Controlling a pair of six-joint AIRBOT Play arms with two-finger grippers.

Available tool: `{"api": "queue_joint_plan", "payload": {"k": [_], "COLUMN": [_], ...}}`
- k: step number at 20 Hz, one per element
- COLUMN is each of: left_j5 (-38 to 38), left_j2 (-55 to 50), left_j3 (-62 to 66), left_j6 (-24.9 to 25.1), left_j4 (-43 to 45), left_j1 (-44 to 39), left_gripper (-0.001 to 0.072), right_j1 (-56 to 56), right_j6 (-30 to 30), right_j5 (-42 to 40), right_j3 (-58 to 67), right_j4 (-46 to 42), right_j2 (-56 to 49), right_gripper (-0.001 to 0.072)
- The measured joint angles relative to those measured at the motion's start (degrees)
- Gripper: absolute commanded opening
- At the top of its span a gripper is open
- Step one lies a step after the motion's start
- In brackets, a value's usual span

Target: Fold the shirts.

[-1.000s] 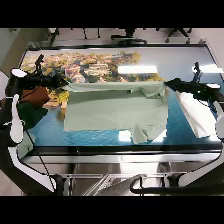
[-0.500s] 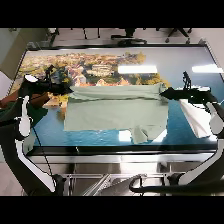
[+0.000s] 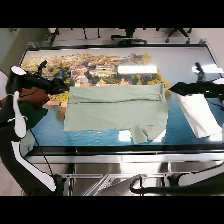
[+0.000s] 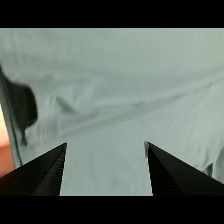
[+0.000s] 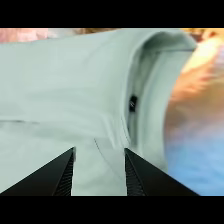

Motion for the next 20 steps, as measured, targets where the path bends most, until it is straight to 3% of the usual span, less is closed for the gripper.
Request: {"api": "queue_joint_plan", "payload": {"k": [4, 6, 8, 13, 15, 16, 20], "left_j5": [-2.6, -1.0, 1.2, 8.3, 11.8, 13.6, 19.3], "left_j2": [9.3, 13.9, 17.8, 21.4, 21.7, 21.8, 22.0], "left_j3": [-13.0, -22.6, -32.4, -49.1, -53.2, -54.6, -57.3], "left_j6": [-2.0, -1.9, -0.9, 2.9, 5.3, 6.4, 8.7], "left_j4": [7.3, 9.0, 9.9, 6.6, 2.0, -0.1, -4.8], "left_j1": [3.1, 4.5, 5.4, 6.1, 6.2, 6.2, 6.3], "left_gripper": [0.0540, 0.0540, 0.0540, 0.0533, 0.0309, 0.0239, 0.0224], "right_j1": [-6.3, -9.4, -11.8, -13.6, -13.8, -13.8, -11.4], "right_j6": [5.8, 8.0, 10.0, 11.8, 11.0, 10.0, 7.6], "right_j5": [5.2, 6.6, 7.0, 6.8, 6.8, 6.7, 4.6], "right_j3": [-6.5, -13.3, -21.5, -41.6, -47.9, -50.7, -57.9], "right_j4": [-5.9, -7.1, -7.8, -5.9, -3.3, -1.8, 1.6], "right_j2": [11.0, 16.6, 21.9, 31.0, 32.7, 33.1, 33.9], "right_gripper": [0.0368, 0.0385, 0.0469, 0.0469, 0.0469, 0.0469, 0.0465]}}
